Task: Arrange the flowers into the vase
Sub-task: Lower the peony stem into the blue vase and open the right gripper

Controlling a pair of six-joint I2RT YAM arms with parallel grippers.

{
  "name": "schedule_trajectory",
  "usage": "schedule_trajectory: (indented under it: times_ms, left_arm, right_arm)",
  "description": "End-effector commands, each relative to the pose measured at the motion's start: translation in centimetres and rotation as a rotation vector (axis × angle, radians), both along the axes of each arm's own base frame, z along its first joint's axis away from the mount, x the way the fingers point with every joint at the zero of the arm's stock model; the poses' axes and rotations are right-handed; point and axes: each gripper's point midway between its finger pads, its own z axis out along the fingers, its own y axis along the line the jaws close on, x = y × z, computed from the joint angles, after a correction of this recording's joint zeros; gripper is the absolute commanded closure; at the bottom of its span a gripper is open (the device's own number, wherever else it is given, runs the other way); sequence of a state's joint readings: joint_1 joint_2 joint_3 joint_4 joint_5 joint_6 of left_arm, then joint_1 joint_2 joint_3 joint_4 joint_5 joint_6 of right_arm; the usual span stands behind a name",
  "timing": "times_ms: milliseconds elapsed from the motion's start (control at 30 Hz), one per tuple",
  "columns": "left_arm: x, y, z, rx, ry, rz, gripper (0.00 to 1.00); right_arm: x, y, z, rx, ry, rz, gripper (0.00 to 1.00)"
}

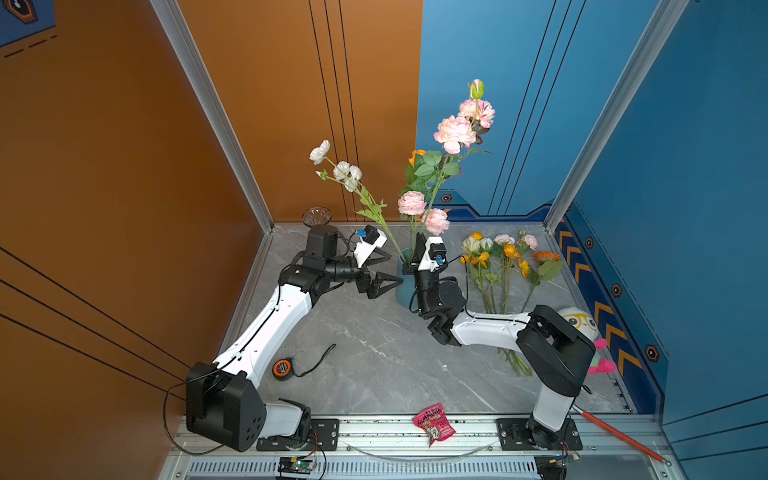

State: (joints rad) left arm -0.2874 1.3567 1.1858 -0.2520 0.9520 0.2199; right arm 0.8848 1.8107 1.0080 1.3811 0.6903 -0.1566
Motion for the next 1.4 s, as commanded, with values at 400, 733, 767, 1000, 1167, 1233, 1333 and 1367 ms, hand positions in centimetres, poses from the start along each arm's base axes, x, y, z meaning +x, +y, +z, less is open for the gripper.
schedule_trajectory:
  times_ms: [400, 733, 767, 1000, 1167, 1233, 1333, 1367]
  left_arm:
    - [0.3, 0.1, 1.3, -0.029, -0.016, -0.017, 0.02]
    - [0.3, 0.0, 1.2, -0.031, -0.007, -0.018, 0.02]
    - [0.3, 0.0, 1.2, -0.031, -0.004, -0.018, 0.02]
    - [0.3, 0.0, 1.2, -0.033, -0.004, -0.021, 0.02]
    - [0.3, 0.0, 1.2, -0.034, -0.002, -0.021, 0.02]
    - [0.4, 0.1, 1.2, -0.033, -0.002, -0.019, 0.02]
    - [0.4, 0.1, 1.2, -0.033, -0.003, -0.020, 0.02]
    - [0.4, 0.1, 1.1, -0.033, -0.001, -0.019, 0.02]
  right_arm:
    - [-1.5, 0.4, -2.4, -0.043, 0.031, 0.005, 0.92]
    - [-1.5, 0.1, -2.9, -0.054, 0.042, -0.007, 0.85]
    - [-1.6, 0.1, -2.9, -0.055, 0.042, -0.007, 0.82]
    - [-1.9, -0.5, -3.0, -0.069, 0.051, -0.025, 0.56]
    - [-2.6, -1.0, -2.9, -0.069, 0.058, -0.039, 0.37]
    - [-3.1, -1.2, -2.8, -0.085, 0.060, -0.053, 0.29]
    - [-4.0, -1.5, -2.4, -0.111, 0.063, -0.075, 0.18]
    - [-4.3, -1.7, -2.3, -0.117, 0.068, -0.086, 0.16]
